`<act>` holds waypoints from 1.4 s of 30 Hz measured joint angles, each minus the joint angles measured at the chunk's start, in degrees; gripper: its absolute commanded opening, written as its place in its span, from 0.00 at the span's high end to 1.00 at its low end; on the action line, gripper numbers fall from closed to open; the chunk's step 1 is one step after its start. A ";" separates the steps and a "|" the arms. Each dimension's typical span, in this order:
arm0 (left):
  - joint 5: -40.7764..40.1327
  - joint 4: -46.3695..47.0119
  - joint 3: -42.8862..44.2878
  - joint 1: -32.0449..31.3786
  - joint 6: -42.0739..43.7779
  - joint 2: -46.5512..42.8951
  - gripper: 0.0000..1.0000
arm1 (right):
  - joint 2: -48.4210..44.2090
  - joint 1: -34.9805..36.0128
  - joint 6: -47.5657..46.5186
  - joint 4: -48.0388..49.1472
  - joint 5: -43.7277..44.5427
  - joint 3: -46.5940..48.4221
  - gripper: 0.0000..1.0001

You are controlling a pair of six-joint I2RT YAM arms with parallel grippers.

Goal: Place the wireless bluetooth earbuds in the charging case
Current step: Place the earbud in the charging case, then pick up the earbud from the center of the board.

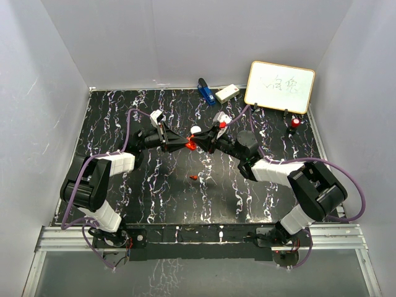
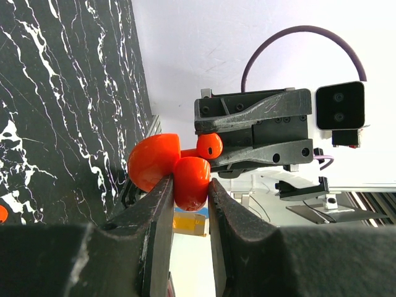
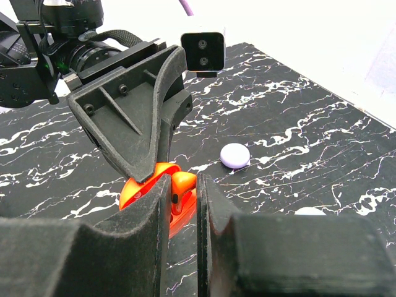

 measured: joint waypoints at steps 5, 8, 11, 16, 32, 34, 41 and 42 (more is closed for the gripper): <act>0.00 0.35 0.00 0.00 -0.61 -0.02 1.00 | 0.00 0.00 -0.02 0.04 0.00 0.00 1.00; -0.04 0.68 0.00 0.00 -1.27 0.00 1.00 | 0.00 0.00 -0.02 0.04 0.02 0.00 1.00; -0.17 1.51 0.00 0.00 -2.21 0.00 1.00 | 0.00 0.00 -0.02 0.04 0.09 0.00 1.00; -0.68 2.36 0.00 -0.04 -3.48 -0.02 1.00 | 0.02 0.00 0.02 0.07 0.37 0.00 0.91; -2.82 5.38 -0.02 -0.15 -5.99 0.07 1.00 | -0.79 0.00 2.47 0.68 3.34 0.00 0.57; -2.82 6.08 -0.02 -0.15 -6.36 0.24 1.00 | -1.55 0.00 2.95 0.74 3.87 0.00 0.53; -2.82 6.88 -0.20 -0.15 -6.80 1.01 1.00 | -7.32 -0.61 5.68 0.59 8.63 -0.11 0.50; -2.80 7.17 -0.20 -0.15 -6.82 1.01 1.00 | -8.39 -0.92 6.21 -0.11 9.31 -0.09 0.49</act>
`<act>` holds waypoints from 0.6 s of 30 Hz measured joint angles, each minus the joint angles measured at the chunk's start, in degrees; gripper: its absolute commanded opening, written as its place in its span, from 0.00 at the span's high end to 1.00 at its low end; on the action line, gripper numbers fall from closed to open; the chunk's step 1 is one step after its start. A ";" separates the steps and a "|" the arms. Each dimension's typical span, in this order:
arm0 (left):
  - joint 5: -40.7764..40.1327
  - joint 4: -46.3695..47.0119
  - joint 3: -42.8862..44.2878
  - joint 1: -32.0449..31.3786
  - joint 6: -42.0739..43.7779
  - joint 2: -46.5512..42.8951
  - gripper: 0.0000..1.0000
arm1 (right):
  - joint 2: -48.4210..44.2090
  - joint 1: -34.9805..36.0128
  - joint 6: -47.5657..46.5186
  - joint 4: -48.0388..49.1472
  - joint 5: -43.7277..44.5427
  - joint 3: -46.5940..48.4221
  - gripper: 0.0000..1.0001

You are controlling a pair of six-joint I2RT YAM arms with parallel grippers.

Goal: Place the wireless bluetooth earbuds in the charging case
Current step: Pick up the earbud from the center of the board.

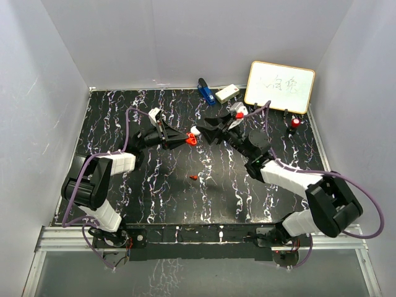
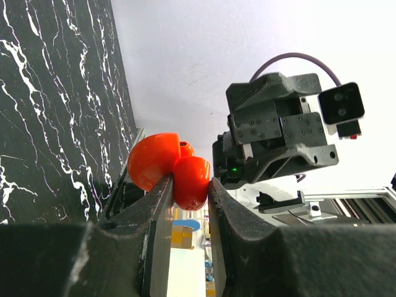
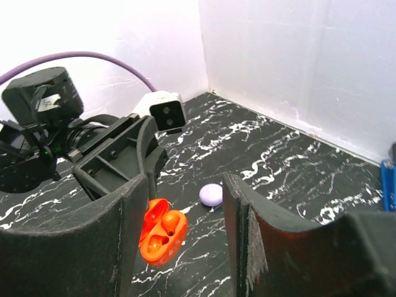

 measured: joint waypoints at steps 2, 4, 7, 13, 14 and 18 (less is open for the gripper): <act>-0.02 0.44 -0.04 0.00 -0.07 0.04 1.00 | -1.62 -0.66 0.63 -3.17 1.14 0.52 0.47; 0.00 1.03 -0.04 0.00 -0.17 0.42 1.00 | -2.47 -1.11 1.38 -11.63 3.08 3.43 0.47; 0.07 1.77 -0.04 0.35 -0.42 1.51 1.00 | -2.32 -1.46 1.92 -26.38 5.70 9.31 0.49; 1.07 3.32 0.31 2.64 -1.03 3.32 1.00 | -2.89 1.31 2.12 -41.97 7.63 6.75 0.48; 1.25 3.45 0.42 3.26 -1.07 3.45 1.00 | -2.89 2.71 2.19 -44.22 8.00 5.44 0.48; 1.75 3.87 0.42 5.31 -1.27 3.50 1.00 | -2.51 7.78 3.28 -51.36 8.68 2.51 0.48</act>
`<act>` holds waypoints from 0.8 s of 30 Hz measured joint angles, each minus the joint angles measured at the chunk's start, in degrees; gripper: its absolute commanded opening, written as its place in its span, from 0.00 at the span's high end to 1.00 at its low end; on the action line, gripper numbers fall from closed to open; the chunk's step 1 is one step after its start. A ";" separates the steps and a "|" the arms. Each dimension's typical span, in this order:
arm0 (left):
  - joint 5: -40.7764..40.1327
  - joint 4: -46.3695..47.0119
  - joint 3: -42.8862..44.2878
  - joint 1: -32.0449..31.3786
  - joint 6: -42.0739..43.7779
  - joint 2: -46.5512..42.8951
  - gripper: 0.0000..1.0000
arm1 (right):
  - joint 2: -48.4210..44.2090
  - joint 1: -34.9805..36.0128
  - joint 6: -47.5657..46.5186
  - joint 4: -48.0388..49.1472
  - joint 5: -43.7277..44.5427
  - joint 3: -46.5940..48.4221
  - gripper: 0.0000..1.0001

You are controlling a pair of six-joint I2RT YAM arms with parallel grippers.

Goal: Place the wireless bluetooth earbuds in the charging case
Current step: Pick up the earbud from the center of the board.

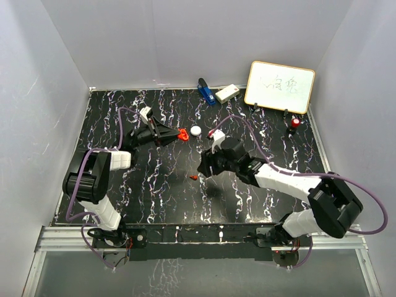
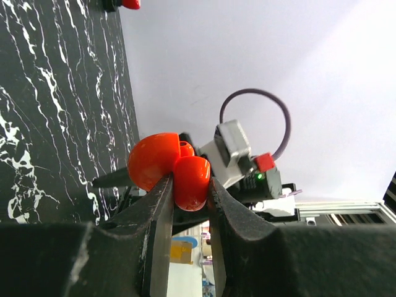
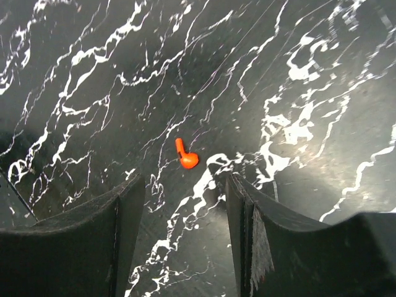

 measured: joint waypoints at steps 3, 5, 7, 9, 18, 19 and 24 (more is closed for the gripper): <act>0.42 0.04 0.00 1.29 -0.22 0.00 1.00 | 2.16 3.19 1.29 -0.90 0.79 0.02 0.46; 0.66 0.37 -0.02 1.77 -0.35 0.00 1.00 | 4.15 5.14 1.99 -1.55 2.29 0.02 0.43; 1.01 0.85 -0.09 2.12 -0.44 -0.07 1.00 | 6.14 6.99 2.45 -2.01 4.00 0.07 0.43; 1.22 1.46 -0.37 2.36 -0.76 -0.24 1.00 | 8.76 9.03 3.02 -2.69 6.51 0.26 0.42; 2.36 4.24 -2.64 3.63 -2.34 -0.55 1.00 | 13.97 14.60 4.07 -3.04 19.10 1.90 0.42; 2.43 4.48 -2.75 3.74 -2.49 -0.57 1.00 | 14.64 14.91 4.04 -2.82 20.55 2.19 0.42; 2.80 5.97 -3.06 4.37 -3.50 -0.57 1.00 | 17.40 16.33 4.13 -1.33 26.58 3.69 0.42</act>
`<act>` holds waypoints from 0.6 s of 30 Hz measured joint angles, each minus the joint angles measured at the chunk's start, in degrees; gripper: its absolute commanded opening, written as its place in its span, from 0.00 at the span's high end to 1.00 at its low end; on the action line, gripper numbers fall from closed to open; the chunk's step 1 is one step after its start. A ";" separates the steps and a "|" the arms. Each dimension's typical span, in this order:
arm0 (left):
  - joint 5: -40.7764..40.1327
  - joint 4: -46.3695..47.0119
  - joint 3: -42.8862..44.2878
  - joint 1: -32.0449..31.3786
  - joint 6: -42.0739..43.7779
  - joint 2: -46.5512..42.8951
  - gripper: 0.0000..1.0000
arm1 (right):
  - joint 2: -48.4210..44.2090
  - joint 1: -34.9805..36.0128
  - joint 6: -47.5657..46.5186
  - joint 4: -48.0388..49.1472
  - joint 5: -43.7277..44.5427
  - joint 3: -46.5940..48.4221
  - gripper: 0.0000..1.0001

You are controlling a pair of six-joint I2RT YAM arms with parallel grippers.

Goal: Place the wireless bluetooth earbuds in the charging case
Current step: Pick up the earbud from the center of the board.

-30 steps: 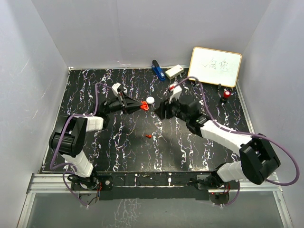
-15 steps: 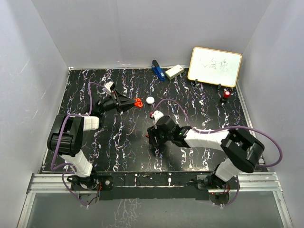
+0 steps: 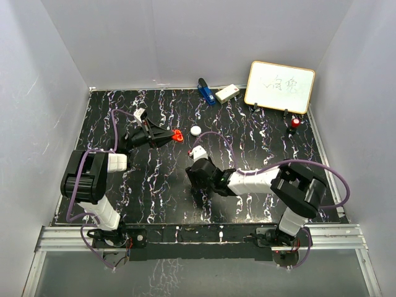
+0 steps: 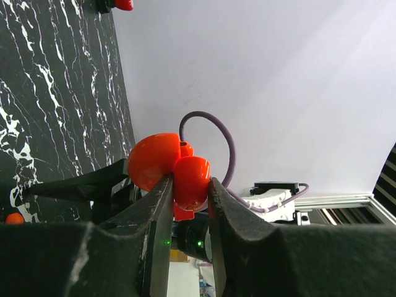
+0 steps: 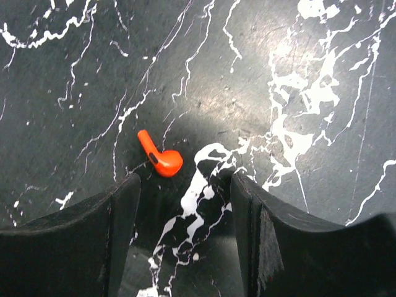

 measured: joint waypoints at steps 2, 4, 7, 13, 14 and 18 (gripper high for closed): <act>0.07 0.39 -0.02 0.26 -0.37 0.00 1.00 | 0.94 0.33 0.07 0.66 1.90 0.48 0.43; 0.22 0.48 -0.02 0.50 -0.59 0.00 1.00 | 1.64 0.42 0.33 1.55 2.93 0.81 0.43; 0.39 0.55 -0.02 0.79 -0.81 0.02 1.00 | 2.21 0.44 0.44 2.34 4.42 1.07 0.44; 0.76 0.92 -0.37 1.11 -1.07 0.02 1.00 | 2.73 0.46 0.59 2.64 7.76 1.29 0.44; 0.85 1.03 -0.44 1.11 -1.20 0.02 1.00 | 2.86 0.46 0.59 2.60 8.41 1.44 0.44; 1.09 1.27 -0.68 1.11 -1.38 0.02 1.00 | 2.95 0.44 0.52 1.60 11.02 1.75 0.45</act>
